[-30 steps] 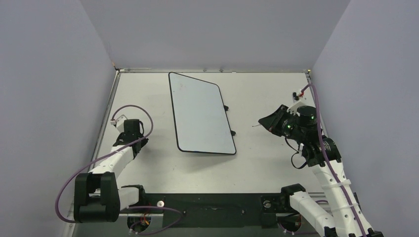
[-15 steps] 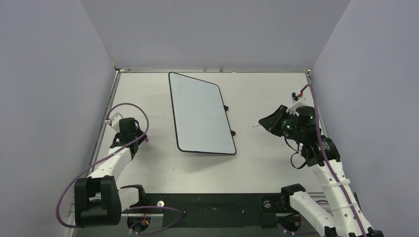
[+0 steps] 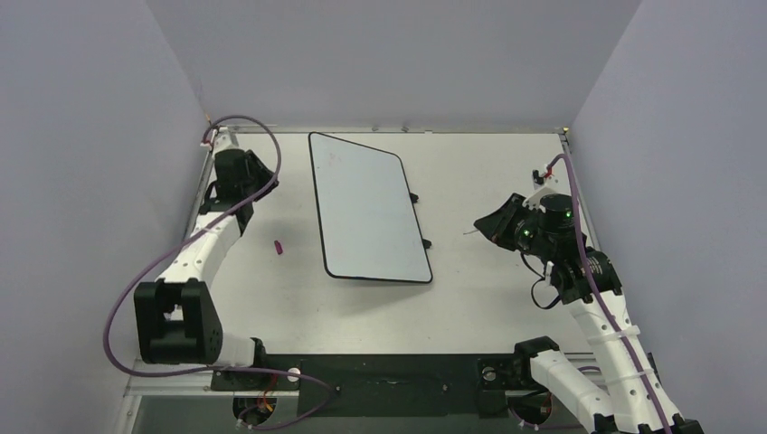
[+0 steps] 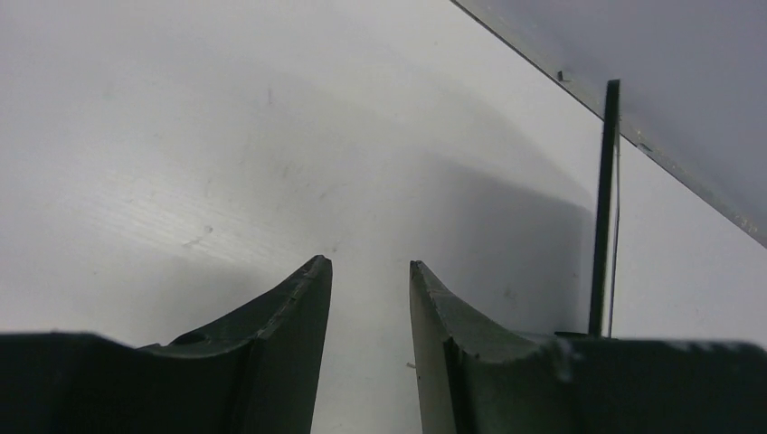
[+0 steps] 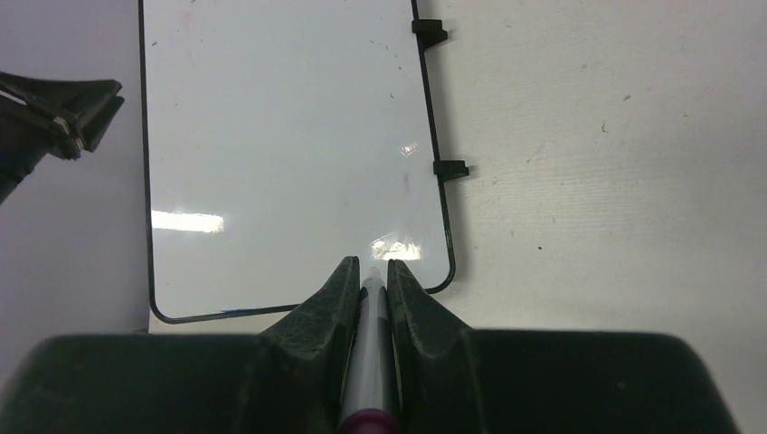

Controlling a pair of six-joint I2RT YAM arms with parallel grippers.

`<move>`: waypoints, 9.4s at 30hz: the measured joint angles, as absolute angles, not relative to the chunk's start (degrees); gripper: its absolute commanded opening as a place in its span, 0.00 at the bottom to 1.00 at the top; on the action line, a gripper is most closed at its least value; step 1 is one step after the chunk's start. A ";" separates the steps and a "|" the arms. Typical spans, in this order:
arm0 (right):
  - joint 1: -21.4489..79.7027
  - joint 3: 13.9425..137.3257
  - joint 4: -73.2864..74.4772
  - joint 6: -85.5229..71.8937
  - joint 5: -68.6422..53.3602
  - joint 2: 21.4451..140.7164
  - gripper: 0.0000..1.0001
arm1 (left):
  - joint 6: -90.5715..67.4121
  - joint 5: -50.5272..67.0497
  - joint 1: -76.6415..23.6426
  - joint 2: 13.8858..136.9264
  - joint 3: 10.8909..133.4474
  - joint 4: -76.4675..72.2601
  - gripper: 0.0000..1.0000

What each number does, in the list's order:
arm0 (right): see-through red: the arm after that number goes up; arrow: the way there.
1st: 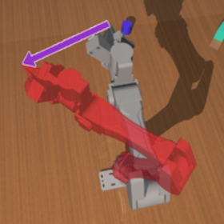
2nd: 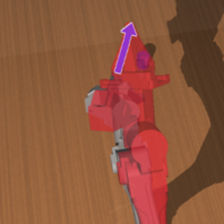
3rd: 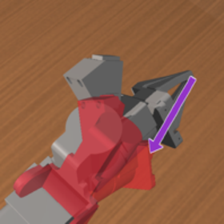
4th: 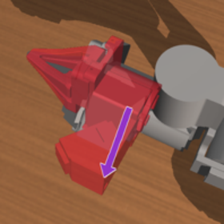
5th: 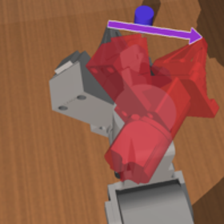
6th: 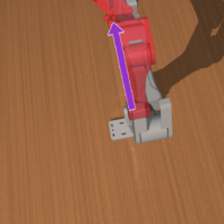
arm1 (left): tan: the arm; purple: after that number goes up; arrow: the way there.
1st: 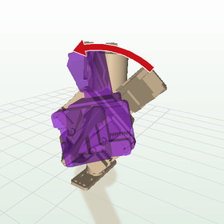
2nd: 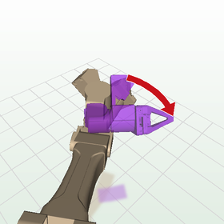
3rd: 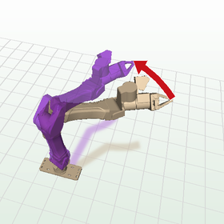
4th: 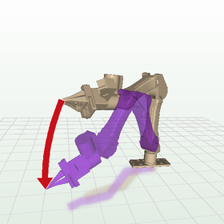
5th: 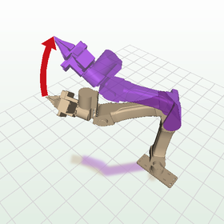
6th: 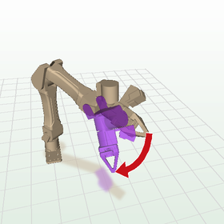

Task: Write a sentence on the whiteboard
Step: Adjust the whiteboard at the center of the board, then hold the whiteboard on the whiteboard stand, then write a sentence on the whiteboard.

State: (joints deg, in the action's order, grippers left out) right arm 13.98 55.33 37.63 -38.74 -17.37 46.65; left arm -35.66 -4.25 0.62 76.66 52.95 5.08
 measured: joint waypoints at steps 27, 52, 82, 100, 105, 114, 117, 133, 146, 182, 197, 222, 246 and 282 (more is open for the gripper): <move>13.98 57.63 43.77 -33.47 -15.35 43.51 0.00 | -23.46 -16.12 -14.90 107.96 92.79 23.53 0.31; 13.96 57.65 45.25 -31.92 -15.03 41.10 0.00 | -10.57 3.90 -27.99 128.07 122.83 25.34 0.32; 13.96 57.63 46.00 -31.53 -14.61 39.64 0.00 | -2.52 15.25 -32.23 126.41 130.96 35.77 0.49; 14.00 49.54 33.89 -32.88 -20.16 36.99 0.00 | -0.75 29.50 -22.41 113.78 120.01 41.10 0.68; 15.62 43.42 24.53 -34.76 -23.00 35.07 0.00 | 0.08 31.46 -22.46 103.74 101.86 35.90 0.75; 23.05 41.65 13.50 -36.73 -23.64 38.74 0.00 | 2.20 36.05 -18.31 98.08 92.68 30.57 0.76; 24.80 41.65 12.64 -36.77 -23.18 40.21 0.00 | 2.42 38.68 -17.54 100.86 95.46 30.61 0.76; 29.36 41.65 9.63 -36.75 -20.97 43.13 0.00 | 3.81 48.53 -17.96 111.48 100.62 38.85 0.64; 31.99 41.78 9.65 -36.53 -18.22 46.13 0.00 | -1.85 51.24 -17.89 111.53 96.95 33.39 0.49; 43.38 43.11 -15.03 -33.21 -14.76 61.36 0.00 | -11.68 47.31 -18.31 109.34 89.06 24.69 0.00; 45.80 41.47 -20.73 -31.64 -9.80 65.19 0.00 | -11.16 45.39 -19.33 106.76 88.97 26.17 0.47; 45.80 41.56 -16.62 -30.09 -9.82 62.11 0.00 | -3.99 47.79 -18.79 114.34 98.41 38.57 0.37; 45.80 41.56 -16.62 -30.22 -10.52 62.11 0.00 | -2.63 47.86 -19.03 114.48 102.89 41.82 0.24; 49.69 39.70 -32.71 -28.75 -1.85 71.00 0.00 | 0.73 50.78 -22.26 104.44 91.74 32.99 0.00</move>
State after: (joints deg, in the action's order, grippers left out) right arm 49.69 39.70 -32.71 -28.75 -1.85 71.00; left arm 0.73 50.78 -22.26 104.44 91.74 32.99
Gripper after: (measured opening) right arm 0.102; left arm 0.064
